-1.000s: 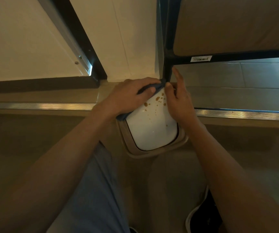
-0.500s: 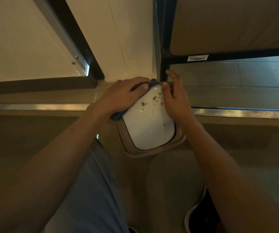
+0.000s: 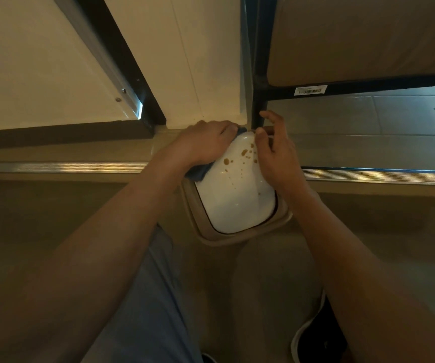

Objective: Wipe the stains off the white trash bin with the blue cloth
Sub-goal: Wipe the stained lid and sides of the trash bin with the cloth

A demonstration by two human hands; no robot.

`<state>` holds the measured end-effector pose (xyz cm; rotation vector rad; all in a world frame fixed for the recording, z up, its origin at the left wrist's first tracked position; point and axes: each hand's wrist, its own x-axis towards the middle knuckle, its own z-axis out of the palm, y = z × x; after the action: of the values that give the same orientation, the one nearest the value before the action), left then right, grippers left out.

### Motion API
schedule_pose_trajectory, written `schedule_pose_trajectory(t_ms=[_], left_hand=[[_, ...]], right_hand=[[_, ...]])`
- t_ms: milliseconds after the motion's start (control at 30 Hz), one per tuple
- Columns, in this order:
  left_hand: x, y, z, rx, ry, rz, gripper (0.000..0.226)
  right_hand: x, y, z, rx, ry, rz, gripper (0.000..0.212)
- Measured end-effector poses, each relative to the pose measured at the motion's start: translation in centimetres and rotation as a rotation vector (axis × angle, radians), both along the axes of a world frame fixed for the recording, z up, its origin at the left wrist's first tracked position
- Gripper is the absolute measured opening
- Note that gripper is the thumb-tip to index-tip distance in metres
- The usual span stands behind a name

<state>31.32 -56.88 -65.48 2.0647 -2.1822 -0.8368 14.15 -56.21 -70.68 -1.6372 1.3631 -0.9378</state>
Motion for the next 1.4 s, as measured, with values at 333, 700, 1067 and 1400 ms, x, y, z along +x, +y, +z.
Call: schedule_pose_trajectory(t_ms=[333, 700, 1067, 1400], left_hand=[[1.5, 0.5, -0.6, -0.044, 0.093, -0.03, 0.046], [2.7, 2.4, -0.8, -0.167, 0.17, -0.059, 0.045], [1.0, 2.2, -1.1, -0.231, 0.09, -0.198, 0.05], [2.0, -0.3, -0.7, 0.022, 0.176, -0.024, 0.044]], right_hand=[[0.0, 0.0, 0.1, 0.001, 0.002, -0.007, 0.039], [-0.1, 0.0, 0.1, -0.008, -0.021, 0.011, 0.037], [0.0, 0.0, -0.2, -0.013, -0.029, -0.004, 0.038], [0.0, 0.0, 0.0, -0.038, -0.012, -0.004, 0.035]])
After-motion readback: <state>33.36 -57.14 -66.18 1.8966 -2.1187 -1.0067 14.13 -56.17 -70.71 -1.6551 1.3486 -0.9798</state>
